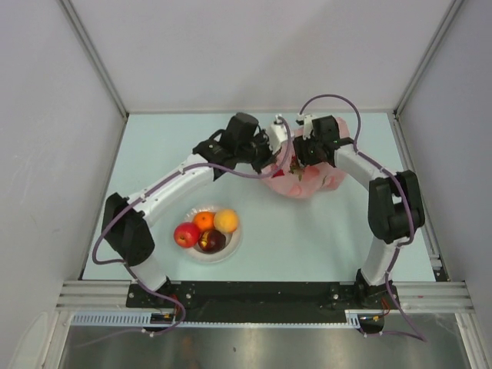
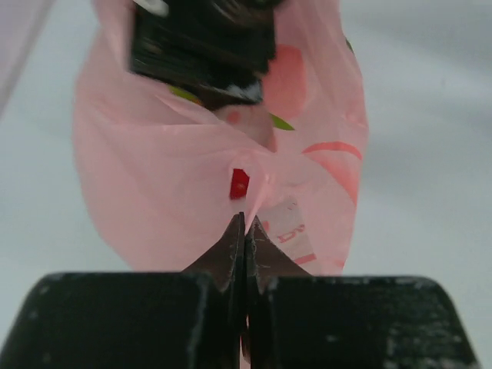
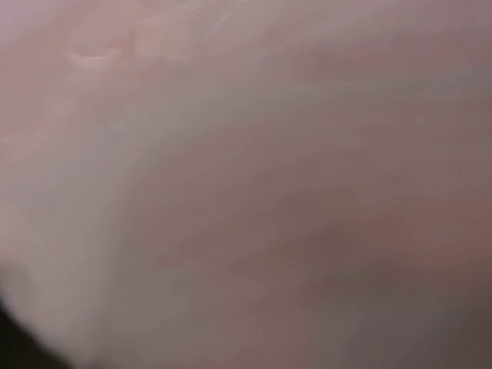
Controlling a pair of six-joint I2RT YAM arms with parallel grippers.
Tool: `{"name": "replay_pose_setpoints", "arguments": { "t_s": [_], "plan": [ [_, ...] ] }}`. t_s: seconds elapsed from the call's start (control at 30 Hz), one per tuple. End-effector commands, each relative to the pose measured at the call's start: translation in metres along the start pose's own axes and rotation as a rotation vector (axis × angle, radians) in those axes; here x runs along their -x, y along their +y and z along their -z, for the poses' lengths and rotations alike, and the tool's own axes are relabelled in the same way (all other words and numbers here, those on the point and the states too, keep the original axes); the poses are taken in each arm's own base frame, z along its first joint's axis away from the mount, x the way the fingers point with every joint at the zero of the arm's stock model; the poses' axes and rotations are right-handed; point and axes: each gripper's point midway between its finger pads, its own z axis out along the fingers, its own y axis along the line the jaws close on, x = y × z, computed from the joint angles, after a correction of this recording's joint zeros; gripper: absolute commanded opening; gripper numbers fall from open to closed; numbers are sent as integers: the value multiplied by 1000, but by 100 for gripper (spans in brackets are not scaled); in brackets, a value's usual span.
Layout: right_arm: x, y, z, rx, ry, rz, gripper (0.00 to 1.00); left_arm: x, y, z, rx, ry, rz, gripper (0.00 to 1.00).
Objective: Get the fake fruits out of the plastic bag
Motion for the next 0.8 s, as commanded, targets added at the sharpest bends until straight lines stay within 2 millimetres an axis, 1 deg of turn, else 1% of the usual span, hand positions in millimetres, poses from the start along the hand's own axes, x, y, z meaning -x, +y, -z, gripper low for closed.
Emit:
{"name": "replay_pose_setpoints", "arguments": {
  "t_s": [0.0,0.03,0.07,0.1,0.13,0.17,0.2,0.23,0.27,0.3,0.33,0.37,0.4,0.43,0.47,0.5,0.57,0.6,0.63,0.67,0.7,0.73,0.77],
  "plan": [
    [33,-30,0,-126,-70,111,59,123,74,64,249,-359,53,0],
    [24,-32,7,-132,-39,121,59,143,75,84,258,-423,38,0],
    [15,-29,15,-121,-17,122,59,156,74,98,257,-464,34,0],
    [13,-22,41,-113,-24,118,58,162,67,107,235,-486,29,0],
    [4,-18,52,-110,-16,112,58,160,58,111,194,-485,28,0],
    [-24,-5,56,-91,31,120,59,155,40,119,133,-489,33,0],
    [-26,6,77,-78,7,133,58,147,29,119,93,-478,48,0],
    [-33,17,84,-55,5,166,59,134,17,114,54,-450,64,0],
    [-63,31,82,-25,55,207,60,105,2,103,14,-390,70,0],
    [-68,39,84,-14,50,242,60,87,-5,95,-5,-344,70,0],
    [-73,42,88,-14,47,276,61,68,-13,88,-24,-289,80,0],
    [-79,46,87,-4,59,289,62,40,-21,74,-45,-225,100,0],
    [-87,49,86,10,81,305,62,26,-23,70,-42,-196,119,0],
    [-89,47,85,10,92,316,62,17,-23,65,-37,-179,133,0],
    [-88,45,84,4,93,346,62,-4,-28,57,-44,-136,176,0],
    [-89,41,85,-7,99,360,62,-13,-27,52,-28,-115,202,0],
    [-86,34,87,-23,100,380,62,-25,-30,46,-34,-86,246,0],
    [-86,31,90,-29,108,373,61,-27,-29,45,-19,-83,250,0],
    [-70,30,96,-18,73,349,58,-24,-27,46,-7,-96,248,0],
    [-59,33,104,7,38,316,57,-23,-25,47,5,-101,251,0],
    [-55,46,108,96,18,292,56,-22,-22,48,18,-105,251,0],
    [-40,46,114,103,-21,279,56,-23,-22,49,27,-101,253,0],
    [-34,50,117,114,-40,277,56,-22,-21,49,28,-99,255,0]
  ]
}}
